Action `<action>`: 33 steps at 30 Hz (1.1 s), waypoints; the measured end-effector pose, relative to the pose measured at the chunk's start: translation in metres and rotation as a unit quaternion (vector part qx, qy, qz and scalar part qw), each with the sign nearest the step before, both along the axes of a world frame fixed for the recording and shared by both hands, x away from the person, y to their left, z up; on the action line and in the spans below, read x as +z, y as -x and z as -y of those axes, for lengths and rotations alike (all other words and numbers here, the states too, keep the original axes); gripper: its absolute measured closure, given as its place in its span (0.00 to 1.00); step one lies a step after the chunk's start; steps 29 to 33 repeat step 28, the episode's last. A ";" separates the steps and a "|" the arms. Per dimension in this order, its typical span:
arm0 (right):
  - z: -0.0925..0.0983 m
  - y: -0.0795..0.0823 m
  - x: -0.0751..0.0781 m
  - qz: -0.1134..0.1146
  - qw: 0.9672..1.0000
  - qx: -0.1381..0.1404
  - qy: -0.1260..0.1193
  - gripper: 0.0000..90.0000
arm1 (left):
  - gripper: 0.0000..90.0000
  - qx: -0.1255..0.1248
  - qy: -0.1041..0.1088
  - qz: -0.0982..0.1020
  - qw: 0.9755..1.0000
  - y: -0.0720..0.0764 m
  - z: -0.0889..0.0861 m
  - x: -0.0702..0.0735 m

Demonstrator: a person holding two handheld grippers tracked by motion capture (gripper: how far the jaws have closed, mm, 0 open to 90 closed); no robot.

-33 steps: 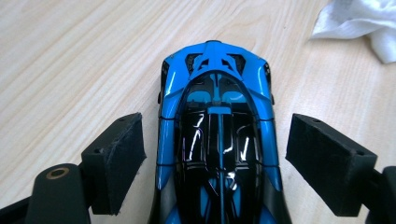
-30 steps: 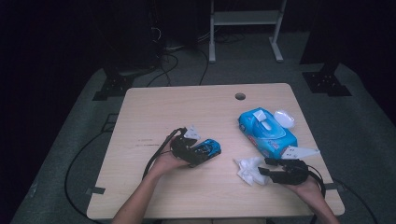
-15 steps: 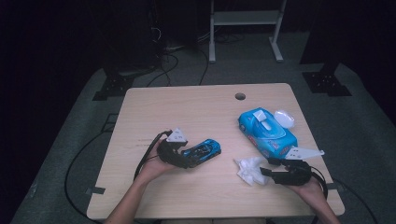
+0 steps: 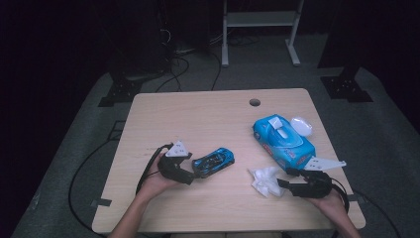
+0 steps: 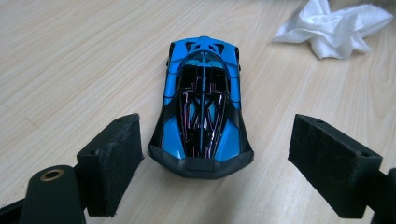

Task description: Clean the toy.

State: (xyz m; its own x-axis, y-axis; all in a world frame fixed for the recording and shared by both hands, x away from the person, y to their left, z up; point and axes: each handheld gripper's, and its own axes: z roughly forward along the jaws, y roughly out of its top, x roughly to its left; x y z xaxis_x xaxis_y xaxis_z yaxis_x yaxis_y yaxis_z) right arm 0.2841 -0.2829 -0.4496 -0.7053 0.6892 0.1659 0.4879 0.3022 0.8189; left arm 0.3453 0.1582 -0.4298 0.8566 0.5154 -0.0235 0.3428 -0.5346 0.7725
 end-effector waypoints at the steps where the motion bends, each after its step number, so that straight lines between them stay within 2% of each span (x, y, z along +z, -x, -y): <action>1: 0.000 0.000 0.000 0.000 1.000 0.000 0.000 0.42 | 0.18 0.003 0.002 0.001 1.000 0.001 -0.001 0.000; 17: 0.002 0.001 -0.002 -0.001 1.000 -0.002 -0.003 0.42 | 0.18 0.022 0.005 0.000 1.000 0.017 -0.026 -0.010; 22: 0.001 0.000 -0.004 -0.003 1.000 -0.002 -0.003 0.41 | 0.18 0.028 0.006 -0.007 1.000 0.020 -0.034 -0.015; 33: 0.001 0.000 -0.005 -0.001 1.000 0.001 -0.008 0.41 | 0.18 0.033 0.014 -0.009 0.999 0.023 -0.041 -0.019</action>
